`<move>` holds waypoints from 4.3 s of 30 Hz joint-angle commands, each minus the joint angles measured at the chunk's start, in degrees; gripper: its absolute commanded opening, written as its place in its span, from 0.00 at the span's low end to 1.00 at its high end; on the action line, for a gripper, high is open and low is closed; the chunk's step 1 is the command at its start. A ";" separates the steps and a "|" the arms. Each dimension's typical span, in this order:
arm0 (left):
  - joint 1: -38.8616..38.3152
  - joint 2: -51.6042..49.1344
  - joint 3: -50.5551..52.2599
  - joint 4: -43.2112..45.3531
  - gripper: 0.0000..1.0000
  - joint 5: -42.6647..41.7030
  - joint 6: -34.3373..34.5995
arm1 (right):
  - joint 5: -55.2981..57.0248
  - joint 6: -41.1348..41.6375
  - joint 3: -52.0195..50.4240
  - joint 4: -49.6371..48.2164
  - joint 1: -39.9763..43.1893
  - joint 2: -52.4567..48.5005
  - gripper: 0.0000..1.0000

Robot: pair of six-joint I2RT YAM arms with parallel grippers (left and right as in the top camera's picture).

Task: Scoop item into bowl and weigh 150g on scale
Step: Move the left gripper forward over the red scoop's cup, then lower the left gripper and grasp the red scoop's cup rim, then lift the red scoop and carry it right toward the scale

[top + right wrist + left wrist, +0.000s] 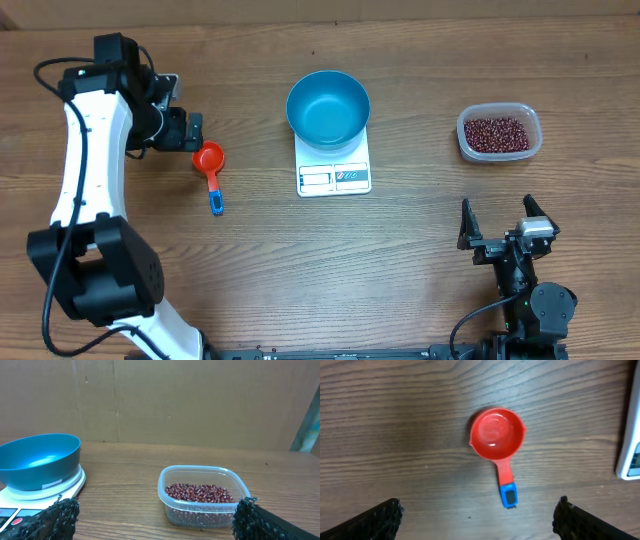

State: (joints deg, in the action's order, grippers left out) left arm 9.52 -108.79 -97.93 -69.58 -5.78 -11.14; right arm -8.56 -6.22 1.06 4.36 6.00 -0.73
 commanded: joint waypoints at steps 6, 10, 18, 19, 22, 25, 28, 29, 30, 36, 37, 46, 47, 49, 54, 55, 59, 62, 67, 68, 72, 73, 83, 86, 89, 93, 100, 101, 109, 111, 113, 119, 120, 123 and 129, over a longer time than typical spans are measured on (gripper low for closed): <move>0.63 -4.13 -1.66 2.10 0.99 1.92 -1.09 | 0.35 0.04 -0.59 -0.17 0.07 0.57 1.00; 0.63 -6.99 -1.64 3.26 1.00 1.92 -1.09 | 0.35 0.04 -0.59 -0.20 0.07 0.57 1.00; 0.63 -12.55 -1.64 5.99 1.00 1.95 -1.11 | 0.35 0.04 -0.59 -0.20 0.07 0.57 1.00; 0.63 -12.81 -1.64 6.25 1.00 1.95 -1.11 | 0.35 0.04 -0.59 -0.20 0.07 0.57 1.00; 0.63 -14.19 -1.64 7.78 1.00 1.95 -1.11 | 0.35 0.04 -0.59 -0.20 0.07 0.57 1.00; 0.63 -15.23 -1.60 8.81 1.00 1.92 -1.09 | 0.35 0.04 -0.59 -0.20 0.07 0.57 1.00; 0.63 -16.15 -1.60 9.35 0.99 1.92 -1.11 | 0.35 0.04 -0.59 -0.20 0.07 0.57 1.00; 0.63 -16.37 -1.60 9.55 1.00 1.92 -1.11 | 0.35 0.04 -0.59 -0.20 0.07 0.57 1.00; 0.63 -16.57 -1.60 9.73 1.00 1.92 -1.11 | 0.35 0.04 -0.59 -0.20 0.07 0.57 1.00; 0.59 -16.57 -1.55 10.03 0.99 1.73 -5.40 | 0.35 0.04 -0.59 -0.20 0.07 0.57 1.00; 0.57 -16.57 -1.55 9.90 1.00 1.70 -6.82 | 0.35 0.04 -0.59 -0.20 0.07 0.57 1.00; 0.52 -16.57 -1.55 11.28 0.99 1.66 -11.37 | 0.35 0.04 -0.59 -0.20 0.07 0.57 1.00; 0.52 -16.57 -1.55 11.56 0.99 1.66 -11.37 | 0.35 0.04 -0.59 -0.20 0.07 0.57 1.00; 0.52 -16.57 -1.55 11.80 0.99 1.66 -11.23 | 0.35 0.04 -0.59 -0.20 0.07 0.57 1.00; 0.52 -16.57 -1.55 12.72 1.00 0.48 -11.15 | 0.35 0.04 -0.59 -0.20 0.07 0.57 1.00; 0.52 -16.57 -1.55 12.90 1.00 0.11 -11.17 | 0.35 0.04 -0.59 -0.17 0.07 0.57 1.00; 0.42 -16.57 -1.55 13.33 1.00 -0.20 -11.23 | 0.35 0.04 -0.59 -0.20 0.07 0.57 1.00; 0.13 -16.57 -1.55 13.60 0.99 -0.11 -11.63 | 0.35 0.04 -0.59 -0.20 0.07 0.57 1.00; 0.09 -16.57 -1.29 14.19 1.00 0.48 -11.65 | 0.35 0.04 -0.59 -0.20 0.07 0.57 1.00; 0.09 -16.57 -1.14 14.21 1.00 0.42 -12.04 | 0.35 0.04 -0.59 -0.20 0.07 0.57 1.00; 0.04 -16.57 -0.46 14.73 1.00 0.44 -12.07 | 0.35 0.04 -0.59 -0.20 0.07 0.57 1.00; 0.04 -16.57 0.20 15.50 1.00 0.46 -12.07 | 0.35 0.04 -0.59 -0.20 0.07 0.57 1.00; 0.04 -16.57 2.58 17.46 1.00 1.95 -12.04 | 0.35 0.04 -0.59 -0.20 0.07 0.57 1.00; 0.04 -16.57 3.41 17.53 1.00 1.95 -12.04 | 0.35 0.04 -0.59 -0.20 0.07 0.57 1.00; -0.17 -16.57 3.67 17.49 1.00 1.75 -12.04 | 0.35 0.04 -0.59 -0.20 0.07 0.57 1.00; -0.66 -16.57 3.67 17.11 1.00 1.73 -12.11 | 0.35 0.04 -0.59 -0.20 0.07 0.57 1.00; -1.77 -16.57 3.67 16.28 0.98 1.75 -14.62 | 0.35 0.04 -0.59 -0.17 0.07 0.57 1.00; -1.77 -16.57 3.67 16.26 0.98 1.75 -14.62 | 0.35 0.04 -0.59 -0.20 0.07 0.57 1.00; -1.77 -16.57 3.85 15.63 0.96 1.77 -14.64 | 0.35 0.04 -0.59 -0.20 0.07 0.57 1.00; -1.77 -16.57 4.35 15.65 0.95 1.75 -14.62 | 0.35 0.04 -0.59 -0.20 0.07 0.57 1.00; -1.77 -16.57 6.14 16.76 0.94 1.81 -14.64 | 0.35 0.04 -0.59 -0.20 0.07 0.57 1.00; -1.77 -16.57 7.48 19.34 0.93 2.16 -14.62 | 0.35 0.04 -0.59 -0.20 0.07 0.57 1.00; -1.77 -16.57 7.48 19.37 0.93 2.16 -14.62 | 0.35 0.04 -0.59 -0.20 0.07 0.57 1.00; -1.77 -16.57 7.50 19.37 0.91 2.12 -14.60 | 0.35 0.04 -0.59 -0.17 0.07 0.57 1.00; -1.77 -16.57 7.50 19.26 0.71 2.10 -14.58 | 0.35 0.04 -0.59 -0.20 0.07 0.57 1.00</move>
State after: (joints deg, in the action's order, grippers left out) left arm 7.86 -124.53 -91.31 -50.17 -3.60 -24.67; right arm -8.56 -6.26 1.06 4.36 6.02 -0.73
